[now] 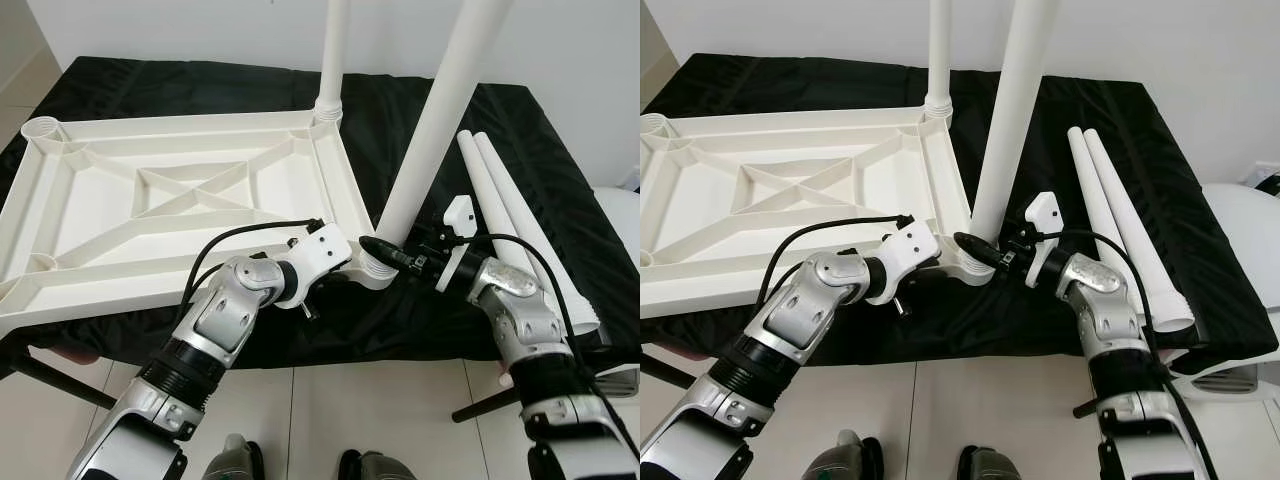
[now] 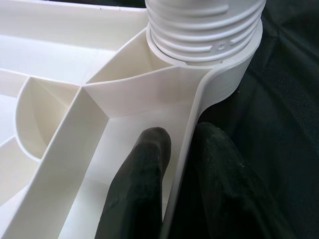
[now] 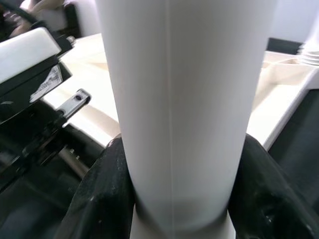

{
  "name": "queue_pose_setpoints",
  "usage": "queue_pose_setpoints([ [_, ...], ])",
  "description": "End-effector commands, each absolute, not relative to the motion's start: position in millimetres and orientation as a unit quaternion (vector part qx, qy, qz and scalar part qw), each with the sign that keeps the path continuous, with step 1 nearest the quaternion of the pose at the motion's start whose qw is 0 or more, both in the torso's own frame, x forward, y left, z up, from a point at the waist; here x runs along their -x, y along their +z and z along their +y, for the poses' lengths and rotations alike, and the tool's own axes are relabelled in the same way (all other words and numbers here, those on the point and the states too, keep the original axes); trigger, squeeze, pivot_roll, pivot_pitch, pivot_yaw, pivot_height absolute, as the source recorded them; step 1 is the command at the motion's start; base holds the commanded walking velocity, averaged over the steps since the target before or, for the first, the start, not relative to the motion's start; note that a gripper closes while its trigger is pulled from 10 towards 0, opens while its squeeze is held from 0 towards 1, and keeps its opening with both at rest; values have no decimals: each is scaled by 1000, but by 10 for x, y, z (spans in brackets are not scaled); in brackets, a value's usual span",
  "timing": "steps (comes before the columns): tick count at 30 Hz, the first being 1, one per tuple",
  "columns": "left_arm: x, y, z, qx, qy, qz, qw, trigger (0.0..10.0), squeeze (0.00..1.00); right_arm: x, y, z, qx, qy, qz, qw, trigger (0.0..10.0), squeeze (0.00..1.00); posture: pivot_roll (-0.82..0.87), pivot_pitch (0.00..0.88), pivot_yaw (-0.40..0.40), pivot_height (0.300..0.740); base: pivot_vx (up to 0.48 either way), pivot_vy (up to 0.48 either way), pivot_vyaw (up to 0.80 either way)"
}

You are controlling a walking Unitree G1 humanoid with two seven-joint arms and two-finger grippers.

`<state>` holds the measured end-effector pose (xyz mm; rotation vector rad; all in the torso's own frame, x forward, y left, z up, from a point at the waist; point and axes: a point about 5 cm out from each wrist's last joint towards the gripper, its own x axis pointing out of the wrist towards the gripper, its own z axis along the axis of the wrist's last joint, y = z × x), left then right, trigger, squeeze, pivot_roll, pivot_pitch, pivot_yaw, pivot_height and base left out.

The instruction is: Building children table

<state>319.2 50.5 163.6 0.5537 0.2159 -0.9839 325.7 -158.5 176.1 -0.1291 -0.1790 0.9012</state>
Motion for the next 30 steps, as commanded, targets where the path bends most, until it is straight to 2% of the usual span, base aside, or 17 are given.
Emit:
queue_pose_setpoints([
  [1, -3235, 1630, 540, -261, -441, 101, 853, 10000, 0, -3244, 1738, -1652, 50, 404, -81, 910, 10000, 0, -98, 131, -3, 740, 0, 0, 0],
  [7, -3256, 1622, 524, -259, -439, 103, 854, 10000, 0, -3172, 1709, -1613, 36, 350, -85, 932, 10000, 0, -113, 124, 2, 740, 0, 0, 0],
  [12, -3265, 1623, 521, -259, -437, 103, 855, 10000, 0, -3141, 1719, -1589, 25, 330, -91, 939, 10000, 0, -115, 124, 3, 740, 0, 0, 0],
  [18, -3293, 1630, 537, -259, -431, 104, 858, 10000, 0, -3070, 1721, -1462, 13, 269, -107, 957, 10000, 0, -121, 119, 5, 740, 0, 0, 0],
  [30, -3305, 1618, 543, -258, -426, 108, 861, 10000, 0, -3018, 1737, -1274, -13, 193, -114, 974, 10000, 0, -111, 108, -2, 740, 0, 0, 0],
])
